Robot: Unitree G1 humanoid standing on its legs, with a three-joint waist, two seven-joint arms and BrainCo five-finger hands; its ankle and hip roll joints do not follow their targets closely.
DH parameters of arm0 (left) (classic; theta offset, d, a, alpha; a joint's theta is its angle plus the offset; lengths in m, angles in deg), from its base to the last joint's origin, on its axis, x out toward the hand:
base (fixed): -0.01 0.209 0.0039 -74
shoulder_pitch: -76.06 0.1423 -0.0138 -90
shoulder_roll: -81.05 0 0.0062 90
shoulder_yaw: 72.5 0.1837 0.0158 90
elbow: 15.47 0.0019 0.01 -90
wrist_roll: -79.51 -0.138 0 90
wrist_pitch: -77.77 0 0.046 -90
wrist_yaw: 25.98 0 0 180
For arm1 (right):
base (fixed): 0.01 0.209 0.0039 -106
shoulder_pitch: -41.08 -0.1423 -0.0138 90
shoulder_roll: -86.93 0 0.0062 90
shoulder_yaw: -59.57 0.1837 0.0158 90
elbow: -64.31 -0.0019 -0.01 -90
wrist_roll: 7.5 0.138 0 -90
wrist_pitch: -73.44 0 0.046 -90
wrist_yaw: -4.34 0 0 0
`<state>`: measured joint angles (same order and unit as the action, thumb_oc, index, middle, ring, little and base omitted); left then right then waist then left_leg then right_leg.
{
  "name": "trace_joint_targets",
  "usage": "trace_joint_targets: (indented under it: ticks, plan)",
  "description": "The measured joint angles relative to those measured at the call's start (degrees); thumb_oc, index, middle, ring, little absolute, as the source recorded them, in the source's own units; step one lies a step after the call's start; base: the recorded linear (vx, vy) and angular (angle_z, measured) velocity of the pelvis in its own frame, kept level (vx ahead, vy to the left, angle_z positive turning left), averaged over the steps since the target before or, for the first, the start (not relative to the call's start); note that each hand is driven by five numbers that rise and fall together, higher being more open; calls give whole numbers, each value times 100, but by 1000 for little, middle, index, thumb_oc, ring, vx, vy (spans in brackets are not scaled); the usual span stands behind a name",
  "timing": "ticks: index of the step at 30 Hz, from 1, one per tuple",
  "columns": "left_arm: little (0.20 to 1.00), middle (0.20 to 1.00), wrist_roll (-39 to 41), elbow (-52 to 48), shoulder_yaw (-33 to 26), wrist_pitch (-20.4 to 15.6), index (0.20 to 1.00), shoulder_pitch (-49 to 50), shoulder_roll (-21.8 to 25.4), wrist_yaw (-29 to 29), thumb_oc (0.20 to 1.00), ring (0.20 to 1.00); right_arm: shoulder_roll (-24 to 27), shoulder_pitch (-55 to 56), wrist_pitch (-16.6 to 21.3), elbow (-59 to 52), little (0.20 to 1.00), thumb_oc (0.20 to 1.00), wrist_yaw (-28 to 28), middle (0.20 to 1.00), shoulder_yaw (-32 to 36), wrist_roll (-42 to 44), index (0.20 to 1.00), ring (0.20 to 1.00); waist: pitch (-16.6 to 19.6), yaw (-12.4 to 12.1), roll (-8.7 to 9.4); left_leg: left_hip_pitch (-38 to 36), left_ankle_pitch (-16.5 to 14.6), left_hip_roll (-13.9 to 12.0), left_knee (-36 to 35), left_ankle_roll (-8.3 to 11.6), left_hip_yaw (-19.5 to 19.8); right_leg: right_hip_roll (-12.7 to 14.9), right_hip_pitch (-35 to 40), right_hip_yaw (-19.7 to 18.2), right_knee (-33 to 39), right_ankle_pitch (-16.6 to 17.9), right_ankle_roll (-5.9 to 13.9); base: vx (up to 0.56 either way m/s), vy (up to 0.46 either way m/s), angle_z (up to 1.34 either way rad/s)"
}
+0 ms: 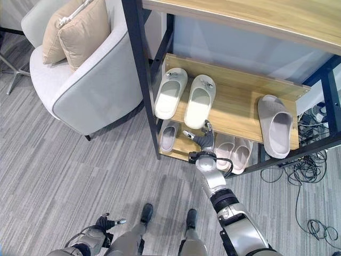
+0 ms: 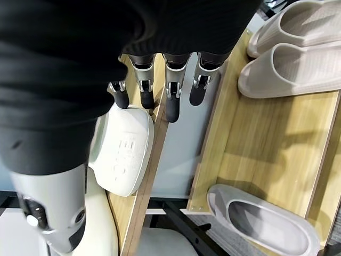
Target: Arrange the slippers neatly on the shoe rack.
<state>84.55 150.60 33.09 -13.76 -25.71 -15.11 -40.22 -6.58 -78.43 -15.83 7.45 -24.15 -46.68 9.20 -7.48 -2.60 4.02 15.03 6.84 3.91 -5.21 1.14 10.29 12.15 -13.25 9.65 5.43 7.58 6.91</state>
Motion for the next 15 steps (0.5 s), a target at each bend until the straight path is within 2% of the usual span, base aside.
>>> trace_joint_targets:
  ticks: [15]
  plan:
    - [1000, 1000, 0, -1, -1, 4, 1000, 11, 0, 5, 1000, 1000, 1, -156, -36, -1, 1000, 1000, 188, 1000, -37, -9, 1000, 1000, 1, -11, -7, -155, -18, -3, -1, -3, -4, 1, 143, 1, 0, -16, -8, 1, -2, 0]
